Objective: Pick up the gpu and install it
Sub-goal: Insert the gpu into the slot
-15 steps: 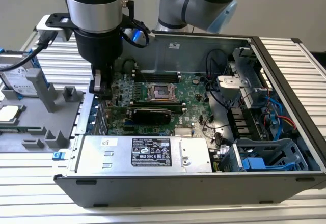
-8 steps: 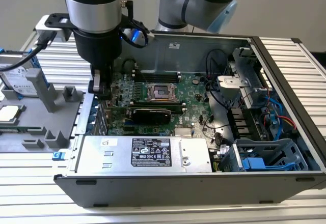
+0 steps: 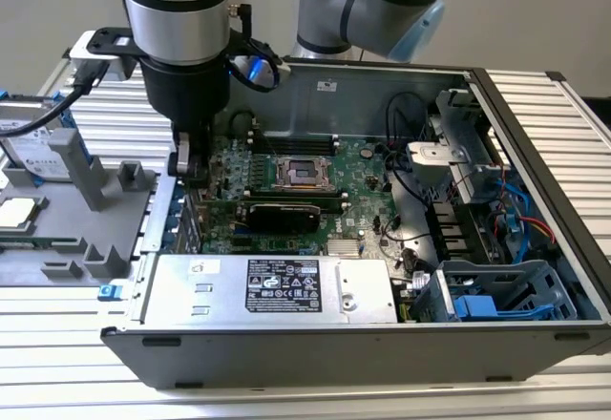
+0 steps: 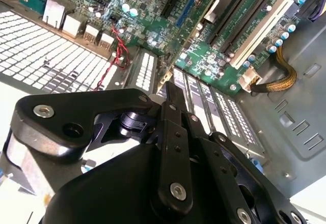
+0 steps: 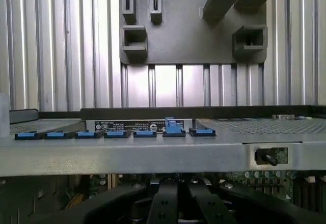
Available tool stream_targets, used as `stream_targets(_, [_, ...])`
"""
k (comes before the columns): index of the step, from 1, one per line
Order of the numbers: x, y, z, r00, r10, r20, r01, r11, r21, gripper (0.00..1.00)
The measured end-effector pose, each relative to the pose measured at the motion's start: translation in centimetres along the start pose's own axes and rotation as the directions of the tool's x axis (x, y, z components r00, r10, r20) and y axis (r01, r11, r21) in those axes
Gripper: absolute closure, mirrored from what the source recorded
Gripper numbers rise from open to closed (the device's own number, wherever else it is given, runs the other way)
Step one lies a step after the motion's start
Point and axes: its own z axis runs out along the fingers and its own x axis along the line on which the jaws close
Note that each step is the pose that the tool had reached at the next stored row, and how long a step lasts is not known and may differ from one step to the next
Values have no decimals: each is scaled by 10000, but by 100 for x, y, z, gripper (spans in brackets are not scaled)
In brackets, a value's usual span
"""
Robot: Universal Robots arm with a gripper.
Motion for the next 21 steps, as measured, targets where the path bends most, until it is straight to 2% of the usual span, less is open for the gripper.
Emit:
stream_targets(2, [0,-35,-36,10000,-9,-1,9,10000,-9,100])
stream_targets(10, [-8,-224,-63,9999,-116,56,116,9999,-16,100])
stream_targets(21, [-20,-566,-80,9996,-265,103,265,9996,-32,100])
